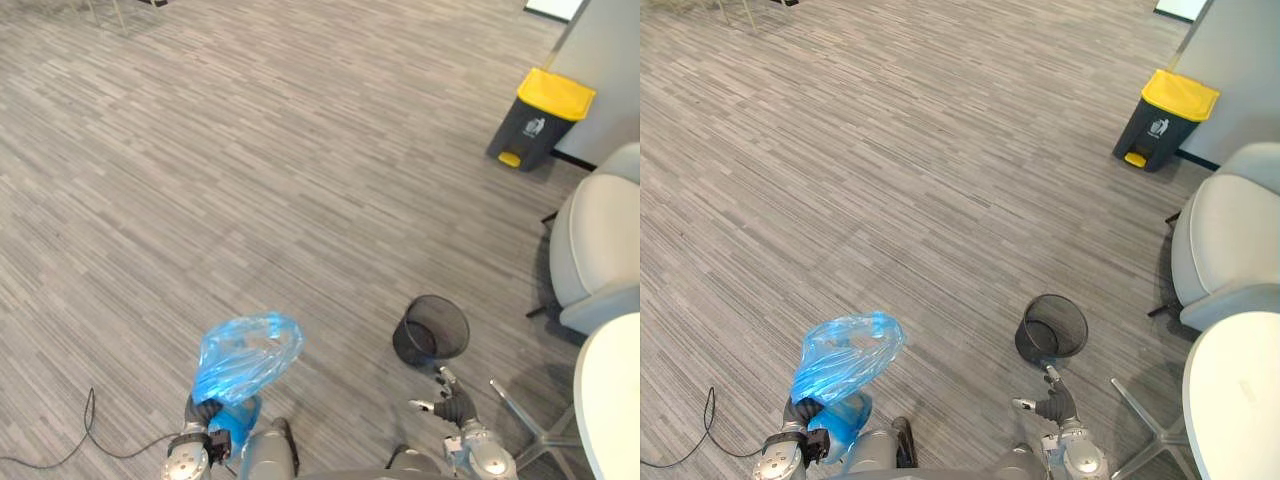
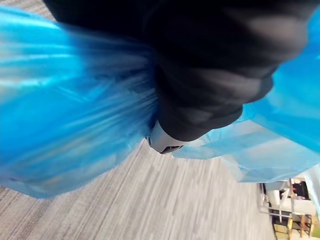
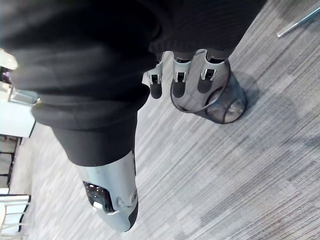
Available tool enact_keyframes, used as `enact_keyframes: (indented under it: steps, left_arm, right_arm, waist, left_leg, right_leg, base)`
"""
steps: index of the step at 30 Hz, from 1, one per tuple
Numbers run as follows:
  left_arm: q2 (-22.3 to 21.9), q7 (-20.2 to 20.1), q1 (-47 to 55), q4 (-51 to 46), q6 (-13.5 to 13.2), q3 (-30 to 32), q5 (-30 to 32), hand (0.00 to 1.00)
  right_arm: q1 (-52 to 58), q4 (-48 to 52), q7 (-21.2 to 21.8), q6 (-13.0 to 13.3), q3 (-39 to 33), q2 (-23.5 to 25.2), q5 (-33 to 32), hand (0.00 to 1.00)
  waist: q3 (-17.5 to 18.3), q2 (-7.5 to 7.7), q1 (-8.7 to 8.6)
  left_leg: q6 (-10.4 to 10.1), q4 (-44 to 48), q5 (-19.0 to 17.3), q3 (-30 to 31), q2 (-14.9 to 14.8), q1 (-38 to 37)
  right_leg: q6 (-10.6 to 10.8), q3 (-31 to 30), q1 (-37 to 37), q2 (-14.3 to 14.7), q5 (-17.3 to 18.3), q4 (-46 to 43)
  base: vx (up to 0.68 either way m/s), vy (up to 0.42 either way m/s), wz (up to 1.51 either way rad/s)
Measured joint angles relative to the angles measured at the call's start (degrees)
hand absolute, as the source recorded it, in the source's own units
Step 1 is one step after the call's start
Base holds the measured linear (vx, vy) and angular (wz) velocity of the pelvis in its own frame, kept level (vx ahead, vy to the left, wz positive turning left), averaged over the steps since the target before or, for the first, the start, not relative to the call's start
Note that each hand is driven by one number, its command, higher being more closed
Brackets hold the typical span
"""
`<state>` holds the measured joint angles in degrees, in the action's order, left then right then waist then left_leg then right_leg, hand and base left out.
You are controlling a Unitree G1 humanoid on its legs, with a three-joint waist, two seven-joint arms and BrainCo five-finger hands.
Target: Gather rubbish on tea table into small bin, then transfer packed bag to large trash can.
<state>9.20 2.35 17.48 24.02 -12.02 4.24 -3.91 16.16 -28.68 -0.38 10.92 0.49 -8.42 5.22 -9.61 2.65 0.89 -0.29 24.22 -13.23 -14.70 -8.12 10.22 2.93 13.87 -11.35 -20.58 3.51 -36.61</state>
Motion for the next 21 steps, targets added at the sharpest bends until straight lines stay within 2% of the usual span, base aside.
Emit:
enact_keyframes:
  steps: [1, 3, 5, 8, 9, 10, 11, 12, 13, 14, 15, 16, 17, 18, 20, 21]
  left_arm:
    - [0.4, 0.0, 0.0, 0.0, 0.0, -0.2, 0.0, 1.00]
    - [1.5, 0.1, -0.7, 0.1, 0.1, -0.2, 0.0, 1.00]
    - [1.6, 0.2, -1.9, 1.0, 0.2, -0.2, 0.0, 1.00]
    - [1.7, 0.3, -3.9, 3.1, 0.2, -0.1, 0.0, 1.00]
    - [1.6, 0.3, -4.1, 3.5, 0.2, 0.1, 0.0, 1.00]
    - [0.9, 0.3, -4.1, 3.5, 0.2, 0.3, 0.0, 1.00]
    - [0.7, 0.3, -4.1, 3.4, 0.2, 0.2, 0.0, 1.00]
    - [-0.4, 0.3, -3.6, 3.2, 0.2, 0.6, 0.0, 1.00]
    - [-1.8, 0.3, -3.3, 2.4, 0.3, 1.5, 0.0, 1.00]
    - [-2.8, 0.3, -3.3, 2.0, 0.3, 2.0, 0.0, 1.00]
    - [-4.1, 0.2, -2.3, 1.2, 0.3, 2.3, 0.0, 1.00]
    - [-4.7, 0.0, -2.0, 0.9, 0.3, 1.8, 0.0, 1.00]
    - [-4.7, -0.1, -2.4, 0.8, 0.3, 1.4, 0.0, 1.00]
    - [-4.7, -0.3, -3.0, 0.6, 0.3, 1.1, -0.1, 1.00]
    - [-4.6, -1.0, -2.9, -1.3, 0.3, 0.9, 0.0, 1.00]
    - [-4.7, -1.1, -2.8, -2.3, 0.3, 0.9, 0.0, 1.00]
  right_arm:
    - [0.0, -0.2, 0.0, 0.0, 0.1, 0.4, 0.0, 0.00]
    - [-0.7, -0.4, 0.0, -0.1, 0.1, 1.6, 0.0, 0.00]
    - [-2.4, -3.1, -0.4, 0.0, 0.1, 1.6, 0.0, 0.00]
    - [-3.4, -7.0, -0.7, -0.2, 0.0, 1.6, 0.0, 0.00]
    - [-2.9, -7.7, -0.7, -0.3, 0.0, 1.5, 0.0, 0.00]
    - [-2.5, -8.0, -0.7, -0.3, -0.3, 1.1, 0.0, 0.00]
    - [-2.4, -7.8, -0.6, -0.4, -0.4, 1.0, -0.1, 0.00]
    - [-1.4, -6.2, -0.6, -0.5, -0.6, 0.9, -0.1, 0.00]
    - [-1.1, -4.3, -0.6, -0.5, -0.6, 0.9, -0.1, 0.00]
    - [-0.9, -3.2, -0.6, -0.5, -0.6, 0.7, -0.1, 0.00]
    - [-0.5, -1.0, -0.6, -0.5, -0.7, 0.2, -0.2, 0.00]
    - [-0.6, -0.1, -0.8, -0.2, -1.1, 0.1, -0.4, 0.00]
    - [-0.9, 0.2, -0.9, -0.2, -1.7, 0.2, -0.5, 0.00]
    - [-0.9, 0.6, -0.9, -0.2, -2.5, 0.3, -0.9, 0.00]
    - [-1.1, 0.8, -0.9, -0.2, -3.0, 0.1, -1.7, 0.00]
    - [-1.1, 0.9, -0.9, -0.2, -3.0, 0.0, -2.4, 0.00]
  waist:
    - [0.1, 0.26, -0.06]
    - [-0.1, 1.66, -0.28]
    - [-0.1, 1.70, -1.16]
    - [-0.3, 1.62, -2.01]
    - [-0.2, 1.79, -2.84]
    - [0.4, 1.23, -3.88]
    - [0.4, 0.89, -4.00]
    - [0.3, -0.54, -3.07]
    - [-0.1, -1.68, -3.12]
    - [-0.3, -2.56, -3.04]
    - [-0.5, -3.59, -2.69]
    - [-0.7, -2.93, -1.20]
    - [-0.7, -3.04, -0.45]
    - [-0.8, -2.14, 0.21]
    - [-1.1, -1.65, 0.63]
    - [-1.1, -1.57, 1.83]
  left_leg:
    - [0.0, -0.1, -0.4, 0.4, -0.1, -0.6]
    - [0.0, -1.9, -0.8, 0.2, 0.3, -2.4]
    - [-0.5, -3.7, -1.2, 0.3, 0.6, -3.2]
    - [-1.9, -4.7, -2.7, 1.0, 0.8, -5.4]
    - [-3.1, -4.8, -3.9, 1.7, 1.0, -6.7]
    - [-4.9, -4.9, -5.0, 3.1, -0.3, -8.5]
    - [-5.3, -5.1, -5.1, 3.0, -0.9, -9.1]
    - [-6.1, -2.3, -4.8, 2.7, -3.0, -10.0]
    - [-6.2, 8.2, -3.8, 3.6, -6.2, -7.2]
    - [-4.7, 15.6, -1.8, 4.6, -8.2, -5.1]
    - [-1.7, 28.3, 6.9, 6.2, -11.3, -0.4]
    - [-2.0, 36.1, 5.3, 6.9, -12.0, 3.2]
    - [-2.5, 38.0, 3.6, 6.8, -11.7, 4.7]
    - [-2.3, 38.4, 1.5, 6.6, -10.3, 7.7]
    - [-1.4, 33.7, -0.1, 6.3, -7.8, 11.7]
    - [-1.5, 28.2, -0.3, 6.3, -6.1, 13.3]
  right_leg:
    - [1.3, -1.7, -1.4, 1.0, 1.9, -2.4]
    - [1.8, -2.7, -6.5, 4.4, 6.4, -3.6]
    - [1.6, -0.4, -10.0, 7.4, 6.5, 2.1]
    - [1.5, 0.7, -11.0, 10.2, 5.7, 11.6]
    - [-0.4, -0.3, -10.7, 11.1, 2.7, 14.2]
    - [-1.9, -0.2, -10.5, 12.3, 1.3, 10.7]
    - [-1.8, 0.3, -10.3, 12.8, 2.0, 10.1]
    - [-2.6, 0.4, -8.7, 14.5, 5.0, 8.5]
    - [-3.8, 0.9, -6.7, 16.6, 6.4, 7.1]
    - [-4.8, 1.2, -5.1, 18.1, 7.0, 7.1]
    - [-6.5, 0.6, -1.3, 20.4, 8.3, 8.4]
    - [-7.0, -1.8, 1.8, 21.6, 9.4, 10.0]
    - [-7.0, -2.7, 3.1, 21.7, 9.6, 10.9]
    - [-7.1, -4.9, 5.6, 21.8, 9.7, 13.4]
    - [-7.1, -7.7, 10.1, 22.3, 9.7, 18.0]
    - [-7.2, -10.4, 12.3, 22.7, 9.7, 20.0]
  base:
    - [0.19, 0.060, 0.16]
    - [0.22, -0.004, 0.07]
    - [0.22, -0.051, 0.06]
    - [0.31, -0.110, 0.18]
    - [0.53, -0.235, 0.50]
    - [0.56, -0.253, 0.42]
    - [0.54, -0.217, 0.15]
    - [0.55, -0.226, -0.20]
    - [0.56, -0.237, -0.26]
    - [0.54, -0.271, -0.40]
    - [0.53, -0.226, -0.71]
    - [0.54, -0.198, -0.83]
    - [0.49, -0.137, -0.92]
    - [0.48, -0.108, -0.69]
    - [0.49, -0.055, -0.73]
    - [0.56, 0.085, -1.26]
